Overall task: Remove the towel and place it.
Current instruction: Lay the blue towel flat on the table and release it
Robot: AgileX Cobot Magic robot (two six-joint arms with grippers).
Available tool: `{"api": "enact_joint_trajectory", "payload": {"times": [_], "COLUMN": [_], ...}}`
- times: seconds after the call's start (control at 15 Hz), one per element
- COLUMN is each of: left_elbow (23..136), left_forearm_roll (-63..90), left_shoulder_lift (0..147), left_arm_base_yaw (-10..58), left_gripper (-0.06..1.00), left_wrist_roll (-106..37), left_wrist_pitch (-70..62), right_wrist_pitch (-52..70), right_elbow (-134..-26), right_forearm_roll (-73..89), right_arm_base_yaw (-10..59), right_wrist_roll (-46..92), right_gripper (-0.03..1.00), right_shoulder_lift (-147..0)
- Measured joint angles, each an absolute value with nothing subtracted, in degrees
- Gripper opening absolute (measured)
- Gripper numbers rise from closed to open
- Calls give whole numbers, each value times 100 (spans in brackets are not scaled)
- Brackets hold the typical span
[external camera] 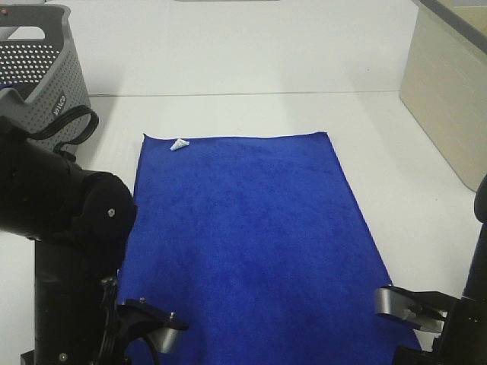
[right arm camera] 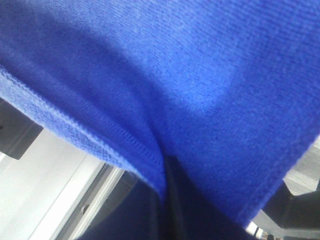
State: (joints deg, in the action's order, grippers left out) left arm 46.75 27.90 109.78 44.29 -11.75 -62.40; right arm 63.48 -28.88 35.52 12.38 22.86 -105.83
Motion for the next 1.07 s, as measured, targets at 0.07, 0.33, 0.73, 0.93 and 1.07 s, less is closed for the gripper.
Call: {"api": "enact_joint_trajectory", "payload": {"times": [0.07, 0.33, 0.73, 0.93, 1.07], "left_elbow": [4675, 4675, 4715, 4933, 5071], "left_forearm_roll": [2807, 2888, 3117, 3140, 3146], "left_shoulder_lift": [10978, 10978, 10978, 10978, 10984], "left_arm_base_yaw": [4429, 4429, 4429, 4429, 4429], "left_gripper": [0, 11, 29, 48, 58], "left_wrist_roll": [-1180, -1180, -1129, -940, -773], "left_wrist_pitch": [-6251, -6257, -6234, -6228, -6297], "right_wrist_pitch": [6348, 6348, 6331, 6331, 6354], "right_elbow": [-2888, -2888, -2888, -2888, -2888], "right_forearm_roll": [3535, 3535, 3896, 3971, 3988], "right_arm_base_yaw": [1238, 1232, 1232, 1232, 1232], "right_wrist_roll": [2286, 2298, 2504, 2504, 2504], "right_gripper": [4, 14, 45, 58, 60], "right_shoulder_lift": [-10583, -10583, -10583, -10583, -10583]}}
